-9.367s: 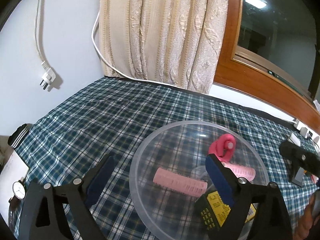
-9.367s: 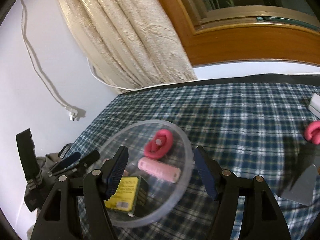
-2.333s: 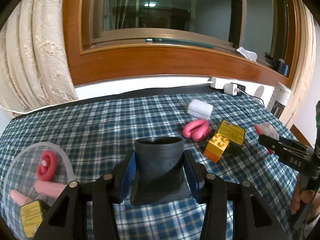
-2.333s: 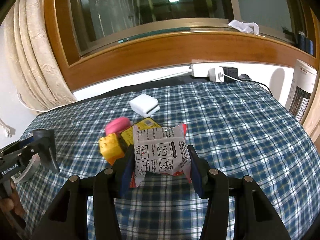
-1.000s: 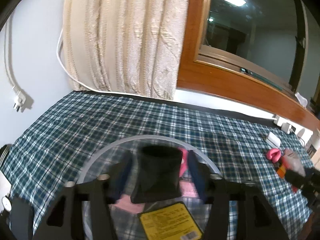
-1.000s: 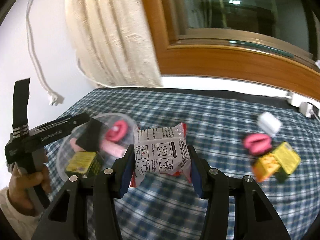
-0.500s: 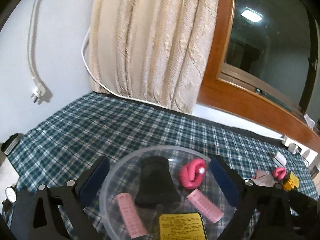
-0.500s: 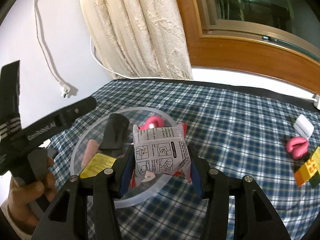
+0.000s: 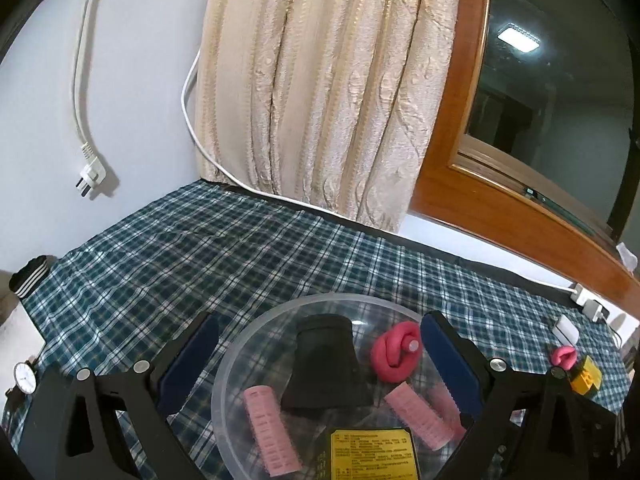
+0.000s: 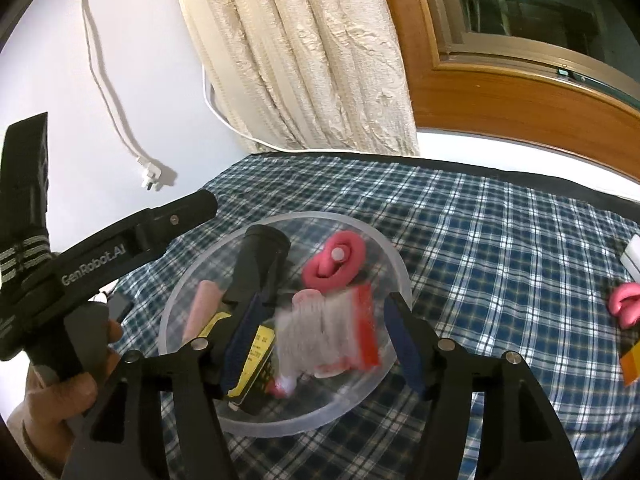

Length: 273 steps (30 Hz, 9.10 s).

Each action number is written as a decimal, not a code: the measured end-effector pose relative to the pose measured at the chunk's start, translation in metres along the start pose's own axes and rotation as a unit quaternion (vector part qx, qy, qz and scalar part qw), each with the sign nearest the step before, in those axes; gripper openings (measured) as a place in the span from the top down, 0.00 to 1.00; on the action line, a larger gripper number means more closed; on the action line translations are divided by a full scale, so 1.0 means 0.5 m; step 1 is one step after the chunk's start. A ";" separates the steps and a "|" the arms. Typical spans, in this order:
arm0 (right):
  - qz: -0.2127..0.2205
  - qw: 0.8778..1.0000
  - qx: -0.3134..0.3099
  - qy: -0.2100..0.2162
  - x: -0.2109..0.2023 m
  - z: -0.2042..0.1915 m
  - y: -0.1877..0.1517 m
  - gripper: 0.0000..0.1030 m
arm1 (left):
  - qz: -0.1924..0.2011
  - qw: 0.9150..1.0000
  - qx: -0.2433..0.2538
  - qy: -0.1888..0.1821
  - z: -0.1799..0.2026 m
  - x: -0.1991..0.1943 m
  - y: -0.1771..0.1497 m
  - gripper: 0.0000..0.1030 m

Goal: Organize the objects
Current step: 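Carry the black rubber piece into the bowl with the left gripper while the right carries the snack packet there, then open both grippers and withdraw them from the bowl toward the remaining items, then grasp the yellow-labelled tin with the right gripper, then grasp the yellow Lego block with the left gripper, then carry the Lego block into the bowl and open the left gripper while the right carries the tin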

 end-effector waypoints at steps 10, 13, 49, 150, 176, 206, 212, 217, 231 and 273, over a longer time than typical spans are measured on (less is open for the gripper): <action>0.011 1.000 0.019 -0.018 -0.031 0.036 -0.022 0.36 | -0.005 1.000 0.020 0.002 0.020 0.006 -0.009 0.01; 0.008 0.999 0.020 -0.027 -0.031 0.043 -0.029 0.36 | -0.008 1.000 0.027 0.005 0.026 0.009 -0.012 0.01; 0.033 0.978 0.143 -0.145 -0.155 0.302 -0.119 0.17 | -0.041 0.991 0.130 0.007 0.149 0.044 -0.065 0.01; -0.067 0.937 0.217 -0.264 -0.267 0.664 -0.240 0.23 | -0.169 0.927 0.315 -0.117 0.711 0.174 -0.226 0.01; -0.071 0.938 0.219 -0.259 -0.262 0.666 -0.240 0.23 | -0.177 0.930 0.291 -0.139 0.709 0.197 -0.217 0.68; -0.032 0.935 0.192 -0.296 -0.283 0.625 -0.228 0.26 | -0.136 0.944 0.274 -0.122 0.636 0.113 -0.220 0.68; -0.019 0.935 0.179 -0.305 -0.290 0.603 -0.223 0.26 | -0.133 0.946 0.268 -0.121 0.622 0.104 -0.217 0.68; -0.007 0.935 0.170 -0.310 -0.300 0.587 -0.218 0.26 | -0.131 0.949 0.262 -0.118 0.607 0.099 -0.215 0.68; -0.001 0.938 0.157 -0.310 -0.297 0.559 -0.213 0.26 | -0.124 0.956 0.242 -0.110 0.549 0.080 -0.198 0.68; -0.006 0.942 0.132 -0.309 -0.246 0.457 -0.146 0.26 | -0.076 0.984 0.154 -0.051 0.275 0.044 -0.101 0.68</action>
Point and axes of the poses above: each gripper's, at about its wrist camera, not at the fingertips, and x roughly the way its jaws point, z to its right, y to its top, the point moved 2 cm from there along x, roughly the way its jaws point, and after that the axes turned 12 degrees about -z, right-handed, at the moved point
